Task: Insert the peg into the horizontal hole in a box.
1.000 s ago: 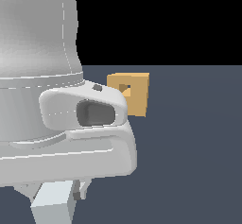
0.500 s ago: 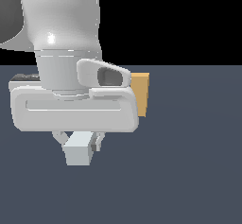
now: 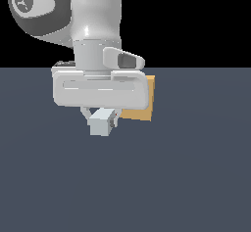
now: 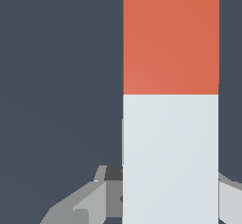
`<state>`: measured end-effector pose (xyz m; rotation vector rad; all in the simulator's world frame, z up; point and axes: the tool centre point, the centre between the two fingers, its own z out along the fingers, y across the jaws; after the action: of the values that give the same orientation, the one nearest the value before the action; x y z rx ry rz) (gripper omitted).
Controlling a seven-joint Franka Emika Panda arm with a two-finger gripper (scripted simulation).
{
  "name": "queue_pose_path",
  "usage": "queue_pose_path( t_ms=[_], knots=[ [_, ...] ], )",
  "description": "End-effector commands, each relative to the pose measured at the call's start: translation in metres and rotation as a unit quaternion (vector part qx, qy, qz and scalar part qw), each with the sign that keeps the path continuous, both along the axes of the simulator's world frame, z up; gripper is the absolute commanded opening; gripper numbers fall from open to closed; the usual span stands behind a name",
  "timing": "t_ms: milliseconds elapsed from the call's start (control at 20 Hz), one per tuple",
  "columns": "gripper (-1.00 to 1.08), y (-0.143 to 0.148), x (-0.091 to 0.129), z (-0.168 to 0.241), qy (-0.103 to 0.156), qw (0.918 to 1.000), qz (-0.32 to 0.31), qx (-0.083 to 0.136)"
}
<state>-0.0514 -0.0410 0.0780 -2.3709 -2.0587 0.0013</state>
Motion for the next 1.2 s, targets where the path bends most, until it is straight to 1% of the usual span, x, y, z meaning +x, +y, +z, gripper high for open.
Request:
queue_pose_path(
  t_ms=[0, 250, 500, 750, 1150],
  knots=[
    [-1.0, 0.016, 0.007, 0.006, -0.001, 0.9999, -0.015, 0.0],
    [-1.0, 0.039, 0.018, 0.015, -0.001, 0.9993, -0.038, 0.0],
    [-1.0, 0.054, 0.027, 0.02, -0.001, 0.9986, -0.053, 0.0],
    [-1.0, 0.06, 0.031, 0.022, -0.001, 0.9983, -0.059, 0.0],
    [-1.0, 0.06, 0.033, 0.023, -0.001, 0.9983, -0.058, 0.0]
  ],
)
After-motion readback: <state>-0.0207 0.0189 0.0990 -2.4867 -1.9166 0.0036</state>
